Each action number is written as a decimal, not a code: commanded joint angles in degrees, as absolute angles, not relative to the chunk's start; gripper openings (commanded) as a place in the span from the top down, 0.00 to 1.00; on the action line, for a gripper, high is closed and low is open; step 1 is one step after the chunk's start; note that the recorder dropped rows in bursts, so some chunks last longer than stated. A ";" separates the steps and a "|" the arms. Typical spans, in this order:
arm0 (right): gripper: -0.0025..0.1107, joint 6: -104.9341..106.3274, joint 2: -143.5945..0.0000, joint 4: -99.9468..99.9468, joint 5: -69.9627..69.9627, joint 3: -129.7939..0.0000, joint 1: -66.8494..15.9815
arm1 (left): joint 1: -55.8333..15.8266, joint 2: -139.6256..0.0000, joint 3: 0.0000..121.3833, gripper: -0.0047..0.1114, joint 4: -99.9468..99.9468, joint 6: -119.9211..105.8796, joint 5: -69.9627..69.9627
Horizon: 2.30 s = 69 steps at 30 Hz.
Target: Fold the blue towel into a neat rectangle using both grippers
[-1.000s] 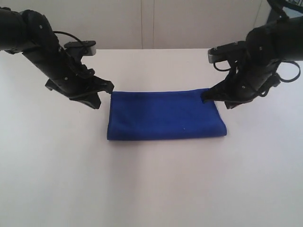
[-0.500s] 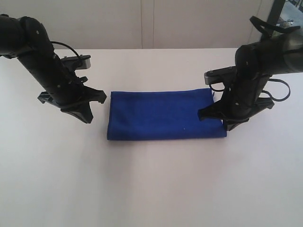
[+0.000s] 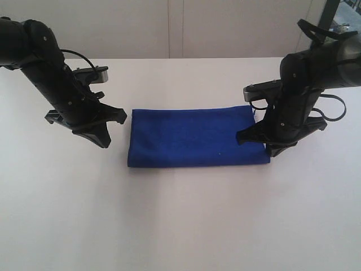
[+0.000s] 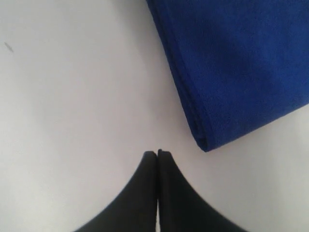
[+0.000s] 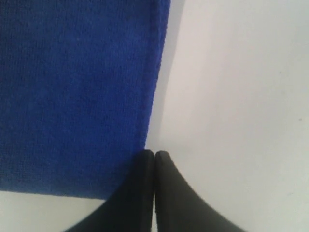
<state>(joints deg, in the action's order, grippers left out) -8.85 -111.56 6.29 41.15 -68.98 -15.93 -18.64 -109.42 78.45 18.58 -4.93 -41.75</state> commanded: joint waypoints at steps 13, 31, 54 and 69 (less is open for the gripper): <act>0.98 -4.07 -111.52 0.48 42.83 -69.28 -15.39 | -18.49 -109.01 78.66 0.96 19.11 -4.90 -42.93; 0.98 -8.25 -110.93 5.96 43.21 -69.25 -15.39 | -18.49 -109.01 78.66 0.96 19.11 -4.90 -43.04; 0.98 6.02 -111.53 -16.68 38.22 -69.25 -15.39 | -18.49 -109.01 78.66 0.96 19.22 -4.90 -42.72; 0.98 2.30 -111.89 -6.33 39.60 -69.25 -15.39 | -18.49 -109.01 78.66 0.96 19.22 -4.90 -42.97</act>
